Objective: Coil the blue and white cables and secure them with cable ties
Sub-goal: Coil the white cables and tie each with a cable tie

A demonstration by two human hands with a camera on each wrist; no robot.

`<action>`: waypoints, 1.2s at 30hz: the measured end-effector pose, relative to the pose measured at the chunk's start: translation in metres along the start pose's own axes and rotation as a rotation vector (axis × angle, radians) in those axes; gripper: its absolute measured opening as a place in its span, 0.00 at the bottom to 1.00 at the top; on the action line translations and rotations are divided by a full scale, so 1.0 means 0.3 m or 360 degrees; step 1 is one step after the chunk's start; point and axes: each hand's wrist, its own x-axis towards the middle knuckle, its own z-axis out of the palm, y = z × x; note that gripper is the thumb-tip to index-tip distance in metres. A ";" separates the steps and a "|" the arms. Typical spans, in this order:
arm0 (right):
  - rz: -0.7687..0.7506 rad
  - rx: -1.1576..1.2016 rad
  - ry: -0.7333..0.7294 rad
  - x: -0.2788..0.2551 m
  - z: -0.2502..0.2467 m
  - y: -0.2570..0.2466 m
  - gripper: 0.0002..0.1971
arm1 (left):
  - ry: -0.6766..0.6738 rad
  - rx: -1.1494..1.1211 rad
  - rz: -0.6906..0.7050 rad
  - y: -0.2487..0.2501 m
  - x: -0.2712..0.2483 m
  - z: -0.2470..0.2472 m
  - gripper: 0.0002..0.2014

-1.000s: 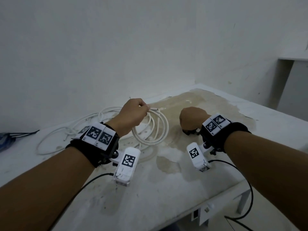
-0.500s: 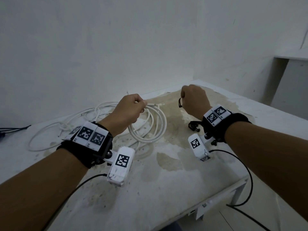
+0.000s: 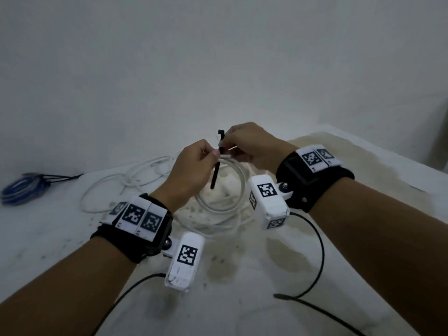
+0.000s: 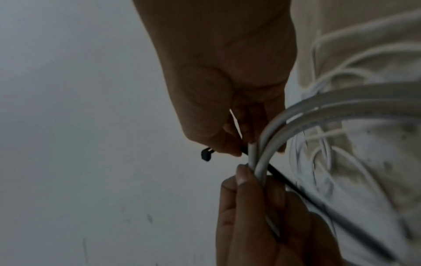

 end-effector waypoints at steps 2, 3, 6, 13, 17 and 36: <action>0.0025 0.0094 -0.0137 0.033 0.110 -0.016 0.06 | 0.0121 0.0093 -0.0041 -0.039 -0.002 -0.096 0.12; 0.0019 0.0127 -0.0192 0.052 0.164 -0.021 0.08 | 0.0180 0.0107 -0.0074 -0.058 -0.004 -0.144 0.11; -0.0010 0.0179 -0.0354 0.093 0.310 -0.040 0.08 | 0.0331 0.0168 -0.0133 -0.108 -0.011 -0.270 0.12; -0.0295 0.0006 -0.0296 0.212 0.506 -0.073 0.08 | 0.0456 0.0248 -0.0213 -0.184 0.069 -0.448 0.10; -0.0380 0.0068 -0.0294 0.266 0.552 -0.072 0.08 | 0.0492 0.0152 -0.0244 -0.215 0.137 -0.483 0.11; -0.0477 -0.0287 -0.0501 0.286 0.476 -0.077 0.05 | 0.0370 -0.0024 -0.0219 -0.227 0.164 -0.448 0.10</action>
